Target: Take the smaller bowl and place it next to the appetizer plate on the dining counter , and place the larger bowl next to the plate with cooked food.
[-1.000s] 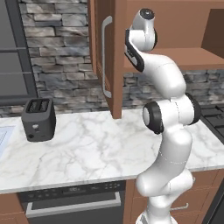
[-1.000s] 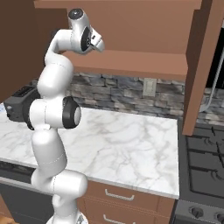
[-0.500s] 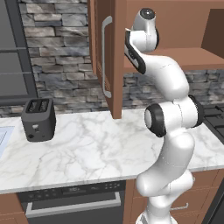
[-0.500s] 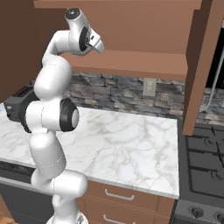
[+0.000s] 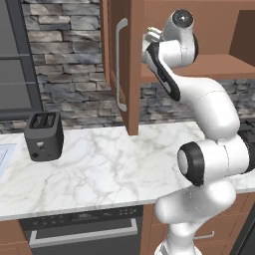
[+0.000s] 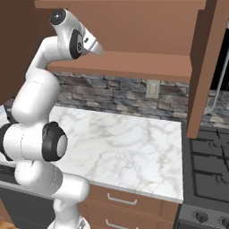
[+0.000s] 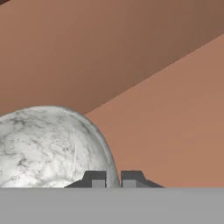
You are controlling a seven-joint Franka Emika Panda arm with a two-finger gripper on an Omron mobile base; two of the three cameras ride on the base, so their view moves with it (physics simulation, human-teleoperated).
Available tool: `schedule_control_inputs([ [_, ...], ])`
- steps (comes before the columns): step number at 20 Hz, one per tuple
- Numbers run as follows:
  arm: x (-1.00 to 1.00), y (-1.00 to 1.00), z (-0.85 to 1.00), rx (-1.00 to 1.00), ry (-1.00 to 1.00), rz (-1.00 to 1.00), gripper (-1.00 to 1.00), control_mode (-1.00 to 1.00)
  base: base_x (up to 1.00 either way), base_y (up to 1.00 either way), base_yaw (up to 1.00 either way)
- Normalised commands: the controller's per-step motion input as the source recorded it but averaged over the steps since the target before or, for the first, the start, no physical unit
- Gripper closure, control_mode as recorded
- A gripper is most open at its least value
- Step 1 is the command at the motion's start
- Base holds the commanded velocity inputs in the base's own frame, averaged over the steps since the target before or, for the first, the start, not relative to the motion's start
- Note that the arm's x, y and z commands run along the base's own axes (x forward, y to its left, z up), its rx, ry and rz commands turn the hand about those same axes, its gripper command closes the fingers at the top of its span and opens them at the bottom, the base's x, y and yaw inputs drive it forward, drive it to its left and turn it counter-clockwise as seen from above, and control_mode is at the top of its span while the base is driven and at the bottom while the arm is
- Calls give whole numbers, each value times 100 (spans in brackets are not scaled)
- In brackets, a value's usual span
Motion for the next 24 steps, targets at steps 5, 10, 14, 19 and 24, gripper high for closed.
schedule_control_inputs([
  [5,-100,-57,6,0,-13,-3,100,-100,0,0,0],
  [10,-100,-49,20,0,-5,0,100,-100,0,0,0],
  [14,-100,-38,40,2,0,0,100,-100,0,0,0],
  [19,-99,-3,23,0,6,0,100,-100,0,0,0],
  [24,-96,10,-8,-1,28,0,100,-100,0,0,0],
])
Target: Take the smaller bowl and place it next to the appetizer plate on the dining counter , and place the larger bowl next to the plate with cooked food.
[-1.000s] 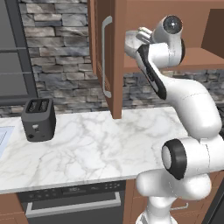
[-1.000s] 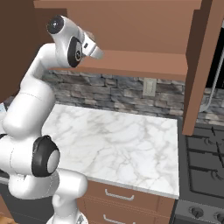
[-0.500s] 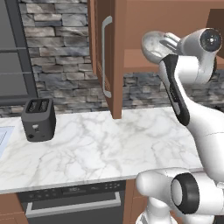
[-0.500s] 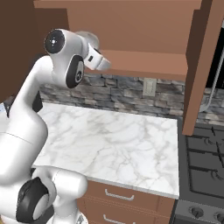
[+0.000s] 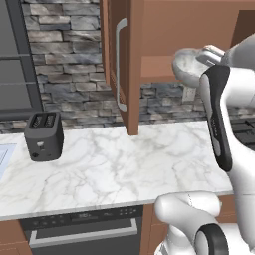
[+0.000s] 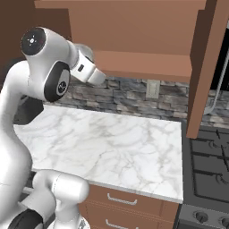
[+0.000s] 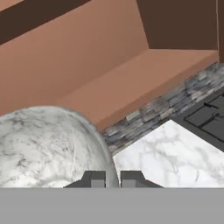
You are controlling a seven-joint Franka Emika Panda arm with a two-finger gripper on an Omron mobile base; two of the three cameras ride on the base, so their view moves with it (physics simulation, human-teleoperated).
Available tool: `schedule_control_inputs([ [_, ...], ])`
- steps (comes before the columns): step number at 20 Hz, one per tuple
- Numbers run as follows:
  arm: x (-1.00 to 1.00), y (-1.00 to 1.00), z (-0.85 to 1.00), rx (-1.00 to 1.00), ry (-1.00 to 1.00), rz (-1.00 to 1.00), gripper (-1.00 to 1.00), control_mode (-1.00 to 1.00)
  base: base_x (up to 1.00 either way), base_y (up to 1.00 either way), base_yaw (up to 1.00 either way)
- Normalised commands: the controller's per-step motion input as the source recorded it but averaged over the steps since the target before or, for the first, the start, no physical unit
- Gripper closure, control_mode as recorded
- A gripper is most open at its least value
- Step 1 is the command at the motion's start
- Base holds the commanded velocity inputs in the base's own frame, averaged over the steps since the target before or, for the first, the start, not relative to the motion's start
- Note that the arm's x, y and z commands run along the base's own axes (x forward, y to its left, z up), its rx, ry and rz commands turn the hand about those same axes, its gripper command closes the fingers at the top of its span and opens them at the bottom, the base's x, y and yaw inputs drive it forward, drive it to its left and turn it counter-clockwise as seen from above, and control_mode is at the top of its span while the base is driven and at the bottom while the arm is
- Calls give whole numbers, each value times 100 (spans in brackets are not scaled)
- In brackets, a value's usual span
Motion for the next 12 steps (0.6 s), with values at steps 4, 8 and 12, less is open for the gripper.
schedule_control_inputs([
  [4,-59,14,-59,0,37,3,100,-100,0,0,0],
  [8,-9,0,-53,0,40,1,100,-100,0,0,0],
  [12,-29,2,-30,0,17,9,100,100,-20,3,4],
])
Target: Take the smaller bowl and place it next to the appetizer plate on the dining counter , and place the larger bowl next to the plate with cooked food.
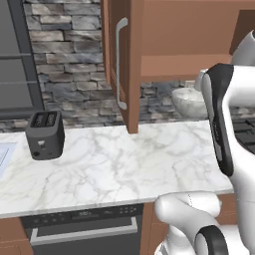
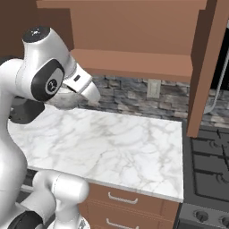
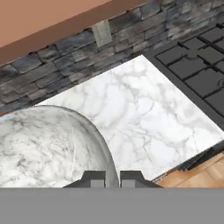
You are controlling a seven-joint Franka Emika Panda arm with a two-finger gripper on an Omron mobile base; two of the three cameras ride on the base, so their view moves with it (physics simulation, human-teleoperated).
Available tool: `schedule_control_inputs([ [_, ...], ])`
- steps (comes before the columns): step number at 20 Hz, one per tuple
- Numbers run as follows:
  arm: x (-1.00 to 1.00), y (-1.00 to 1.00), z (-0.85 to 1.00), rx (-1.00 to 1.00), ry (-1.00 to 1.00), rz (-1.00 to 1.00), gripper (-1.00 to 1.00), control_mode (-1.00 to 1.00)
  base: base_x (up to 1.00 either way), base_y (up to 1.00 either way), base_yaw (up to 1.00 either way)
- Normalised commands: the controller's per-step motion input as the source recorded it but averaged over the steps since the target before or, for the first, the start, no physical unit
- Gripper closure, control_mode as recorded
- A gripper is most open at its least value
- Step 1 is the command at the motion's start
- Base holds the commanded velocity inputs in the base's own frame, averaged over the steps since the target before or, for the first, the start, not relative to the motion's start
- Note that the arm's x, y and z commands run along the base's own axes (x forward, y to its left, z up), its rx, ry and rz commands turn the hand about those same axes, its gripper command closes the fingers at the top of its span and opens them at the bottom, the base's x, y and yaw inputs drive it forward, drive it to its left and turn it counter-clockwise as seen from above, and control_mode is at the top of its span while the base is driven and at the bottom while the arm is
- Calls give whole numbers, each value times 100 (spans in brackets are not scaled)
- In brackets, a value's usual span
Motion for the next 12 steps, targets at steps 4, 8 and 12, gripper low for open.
schedule_control_inputs([
  [4,0,0,0,0,0,0,100,100,-99,14,16],
  [8,0,0,0,0,0,0,100,100,-98,5,9],
  [12,0,0,0,0,0,0,100,100,-97,-56,-1],
])
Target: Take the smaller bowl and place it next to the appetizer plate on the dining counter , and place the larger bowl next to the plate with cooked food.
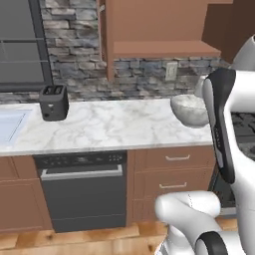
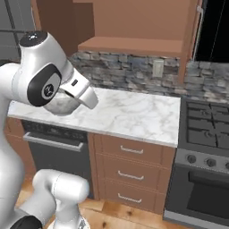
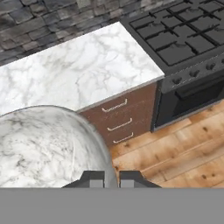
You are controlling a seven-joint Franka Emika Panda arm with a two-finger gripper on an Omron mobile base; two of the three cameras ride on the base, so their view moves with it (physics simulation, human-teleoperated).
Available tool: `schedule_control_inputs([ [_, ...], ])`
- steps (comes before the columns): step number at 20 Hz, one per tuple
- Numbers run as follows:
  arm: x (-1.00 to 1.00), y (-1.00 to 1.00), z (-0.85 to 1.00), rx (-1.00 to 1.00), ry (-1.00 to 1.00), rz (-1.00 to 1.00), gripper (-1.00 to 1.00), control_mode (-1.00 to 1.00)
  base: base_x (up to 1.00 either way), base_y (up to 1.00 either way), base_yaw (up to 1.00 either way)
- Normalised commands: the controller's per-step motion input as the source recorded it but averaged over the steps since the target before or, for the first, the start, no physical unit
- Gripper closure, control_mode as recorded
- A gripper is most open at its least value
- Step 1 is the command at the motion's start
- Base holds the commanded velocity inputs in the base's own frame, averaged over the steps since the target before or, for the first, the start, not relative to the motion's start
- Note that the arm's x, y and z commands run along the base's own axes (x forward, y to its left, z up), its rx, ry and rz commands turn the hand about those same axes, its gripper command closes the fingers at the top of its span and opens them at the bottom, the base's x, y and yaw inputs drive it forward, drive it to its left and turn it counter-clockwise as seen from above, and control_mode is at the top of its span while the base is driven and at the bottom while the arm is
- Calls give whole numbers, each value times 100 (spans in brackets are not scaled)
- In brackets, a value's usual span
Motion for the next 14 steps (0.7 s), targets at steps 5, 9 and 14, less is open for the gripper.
schedule_control_inputs([
  [5,0,0,0,0,0,0,100,100,-91,-78,-5],
  [9,0,0,0,0,0,0,100,100,-90,-80,-1],
  [14,0,0,0,0,0,0,100,100,-86,-61,0],
])
